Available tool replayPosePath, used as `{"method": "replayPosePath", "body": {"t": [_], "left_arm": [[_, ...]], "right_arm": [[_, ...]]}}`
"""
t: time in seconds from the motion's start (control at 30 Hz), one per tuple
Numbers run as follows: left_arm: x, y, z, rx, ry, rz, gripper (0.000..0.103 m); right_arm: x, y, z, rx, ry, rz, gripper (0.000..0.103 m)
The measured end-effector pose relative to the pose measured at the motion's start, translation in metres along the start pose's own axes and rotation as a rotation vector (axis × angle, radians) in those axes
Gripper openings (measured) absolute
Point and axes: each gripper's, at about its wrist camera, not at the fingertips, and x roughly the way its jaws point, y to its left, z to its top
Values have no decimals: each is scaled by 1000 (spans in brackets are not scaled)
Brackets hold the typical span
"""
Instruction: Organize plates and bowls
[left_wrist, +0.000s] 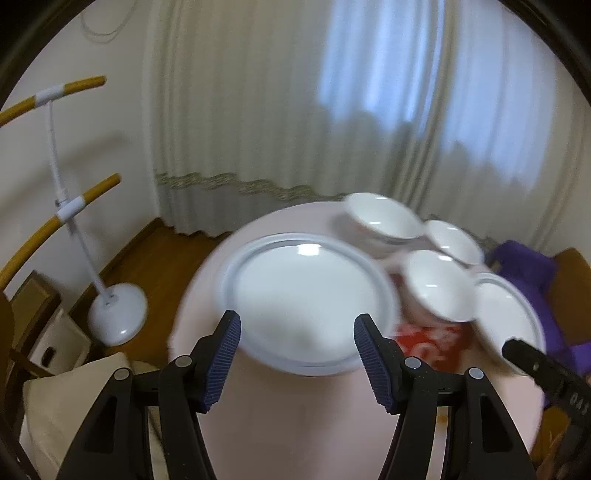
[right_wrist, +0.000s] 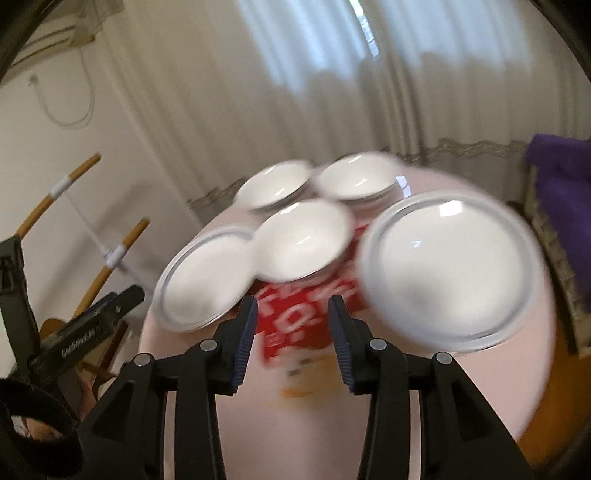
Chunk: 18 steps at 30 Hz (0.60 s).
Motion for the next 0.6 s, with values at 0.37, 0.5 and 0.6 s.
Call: {"method": "replayPosePath", "body": {"t": [0.37,0.5,0.6], "left_arm": [[72,55,30,-34,139,-30,58],[101,63,41,-30,170,-40,58],[121,65,47,-17,182,-39,54]], "right_arm": [[86,46,-7,54,56,-2,41],[109,45,-6,93,54,-19,41],[121,43,-6,113,65,-27,41]]}}
